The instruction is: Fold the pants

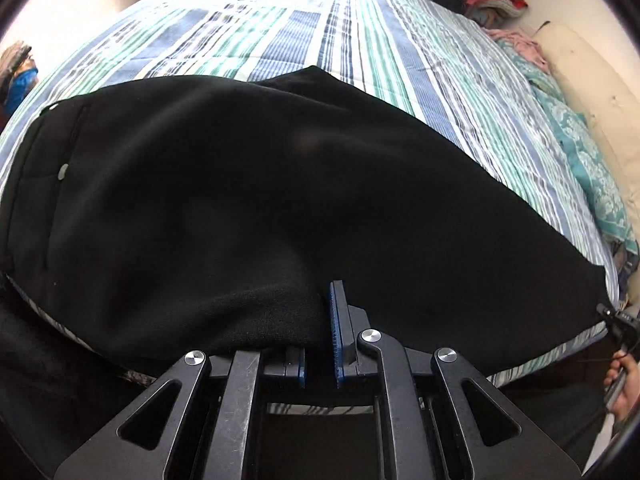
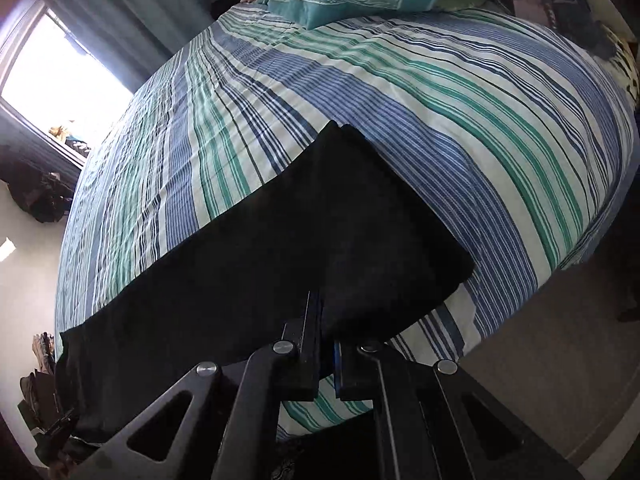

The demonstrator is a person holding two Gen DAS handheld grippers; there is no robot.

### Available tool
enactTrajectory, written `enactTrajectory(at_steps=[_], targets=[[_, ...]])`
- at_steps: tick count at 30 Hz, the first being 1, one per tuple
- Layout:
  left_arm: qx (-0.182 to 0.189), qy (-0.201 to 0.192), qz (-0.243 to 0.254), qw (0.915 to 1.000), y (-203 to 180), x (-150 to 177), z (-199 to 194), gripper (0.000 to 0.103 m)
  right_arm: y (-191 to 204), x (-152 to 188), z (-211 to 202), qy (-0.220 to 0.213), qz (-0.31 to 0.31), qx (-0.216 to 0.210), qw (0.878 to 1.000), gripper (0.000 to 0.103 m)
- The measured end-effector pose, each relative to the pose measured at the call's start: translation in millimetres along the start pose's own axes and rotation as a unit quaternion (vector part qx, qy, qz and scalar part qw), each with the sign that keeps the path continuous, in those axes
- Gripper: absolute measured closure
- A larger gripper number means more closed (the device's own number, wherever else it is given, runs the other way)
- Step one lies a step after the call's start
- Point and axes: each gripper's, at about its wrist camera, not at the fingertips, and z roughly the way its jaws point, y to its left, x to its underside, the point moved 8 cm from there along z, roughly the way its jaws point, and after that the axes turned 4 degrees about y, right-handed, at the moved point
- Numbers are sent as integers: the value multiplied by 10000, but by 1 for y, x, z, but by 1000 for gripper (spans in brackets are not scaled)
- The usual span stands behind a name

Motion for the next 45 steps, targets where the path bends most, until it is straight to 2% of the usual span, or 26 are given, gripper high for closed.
enactTrajectory(at_steps=[7,11,17,21,24,26,27,28,29,30,31,33,35,37,38,41,42,43,44,45], targets=[[-176,-21,229,9996,-5,0,4,94,9,-8,-11,-251,-413,336,9983,98],[-291,7,433,9986,-3,1,3,95,2,-2,4,25,-344,465,9983,98],[-536,117,619,9966,-11,0,6,97,3,-1,3,21,-476,756,9960,98],[-664,235,708,9950,-16,-5,11,94,5,-1,5,66,-586,928,9939,98],[-698,311,861,9934,-17,-2,8,94,3,-2,0,-8,-568,1073,9926,89],[-631,337,837,9939,-14,0,6,94,1,-2,-6,-94,-482,1101,9927,73],[-608,388,869,9936,-13,3,4,89,0,-2,-8,-150,-446,1107,9927,66],[-615,460,899,9930,-9,4,1,87,-1,-3,-11,-215,-399,1089,9930,49],[-623,566,905,9923,-7,5,-2,68,-2,-3,-16,-285,-339,1066,9933,35],[-622,691,892,9917,-3,9,-8,46,-3,-3,-22,-369,-272,1075,9932,31],[-562,773,820,9920,5,15,-18,40,-5,-2,-29,-457,-223,1097,9927,30],[-385,783,550,9947,26,23,-44,39,-9,1,-44,-567,-145,1139,9918,30],[-382,444,166,9981,54,16,-77,39,-16,6,-60,-658,-54,1290,9894,30],[-517,-51,-61,9986,78,-5,-99,37,-22,10,-76,-781,-17,1642,9833,30],[-557,-219,-12,9982,84,-18,-102,35,-20,10,-83,-888,-31,1740,9807,30],[-738,-427,495,9951,72,-52,-76,35,14,12,-96,-1184,-229,1571,9802,30],[-939,-375,804,9916,70,-59,-59,38,33,14,-95,-1224,-340,1421,9817,30],[-1371,-250,1065,9845,76,-61,-40,45,55,17,-92,-1234,-484,1249,9833,30],[-1901,-70,1138,9751,93,-55,-27,60,80,22,-87,-1208,-656,1045,9850,30],[-2229,127,1004,9696,111,-53,-18,58,105,28,-81,-1172,-833,821,9862,29]])
